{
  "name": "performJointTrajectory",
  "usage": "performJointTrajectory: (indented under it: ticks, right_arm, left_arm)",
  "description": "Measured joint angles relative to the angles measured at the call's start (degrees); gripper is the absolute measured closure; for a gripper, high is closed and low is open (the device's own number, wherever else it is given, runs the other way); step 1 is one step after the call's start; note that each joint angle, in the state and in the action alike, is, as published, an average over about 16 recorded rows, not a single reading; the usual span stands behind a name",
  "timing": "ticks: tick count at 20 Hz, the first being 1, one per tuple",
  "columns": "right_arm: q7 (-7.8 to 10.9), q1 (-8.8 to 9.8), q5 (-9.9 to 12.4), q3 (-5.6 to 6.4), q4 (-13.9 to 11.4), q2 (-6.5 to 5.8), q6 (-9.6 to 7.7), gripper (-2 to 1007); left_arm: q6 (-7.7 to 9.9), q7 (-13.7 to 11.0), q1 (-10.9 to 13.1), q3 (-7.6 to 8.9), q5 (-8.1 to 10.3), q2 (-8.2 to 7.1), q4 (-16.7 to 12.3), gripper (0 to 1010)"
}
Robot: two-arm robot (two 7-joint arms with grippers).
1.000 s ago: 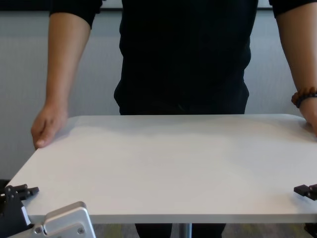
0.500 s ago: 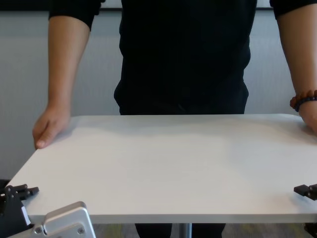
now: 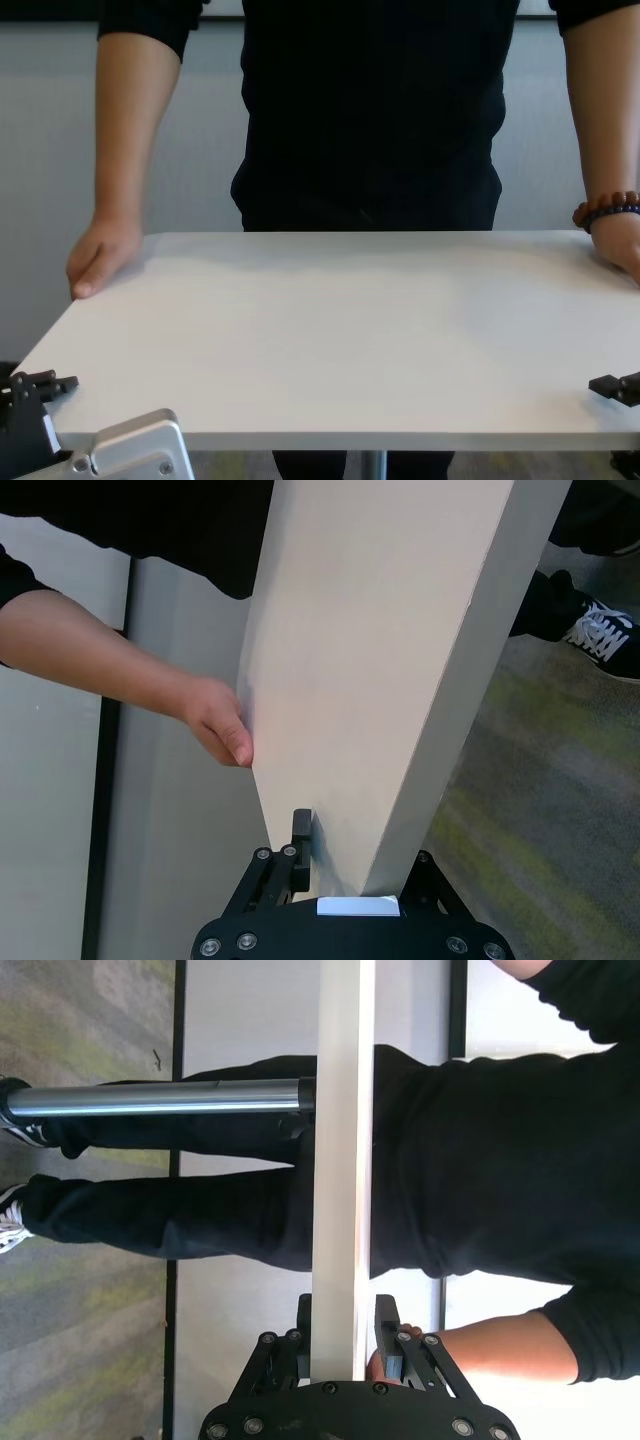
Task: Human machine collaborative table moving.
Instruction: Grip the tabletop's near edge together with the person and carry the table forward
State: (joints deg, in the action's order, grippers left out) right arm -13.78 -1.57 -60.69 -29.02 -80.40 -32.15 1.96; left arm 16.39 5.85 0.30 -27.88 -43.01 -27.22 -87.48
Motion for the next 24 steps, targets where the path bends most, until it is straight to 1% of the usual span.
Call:
performJointTrajectory:
  ticks: [6,12,19,24]
  right_arm:
    - [0.05,-0.60,0.0,-0.26,0.0,0.07,0.35,652]
    - [0.10,-1.58,-0.1,-0.52,0.2,0.34,0.40,653]
    - [0.16,-3.29,-0.4,-1.06,0.9,0.85,0.51,654]
    - [0.20,-5.03,-0.6,-1.66,2.0,1.50,0.72,654]
  left_arm:
    - [0.41,-0.7,-0.9,0.26,-1.55,0.44,0.0,834]
    - [0.36,-1.2,-2.2,0.58,-3.02,1.35,0.8,848]
    - [-0.46,-1.7,-4.1,0.96,-4.27,2.65,2.6,863]
    - [-1.42,-2.0,-5.9,1.24,-5.05,3.73,4.7,867]
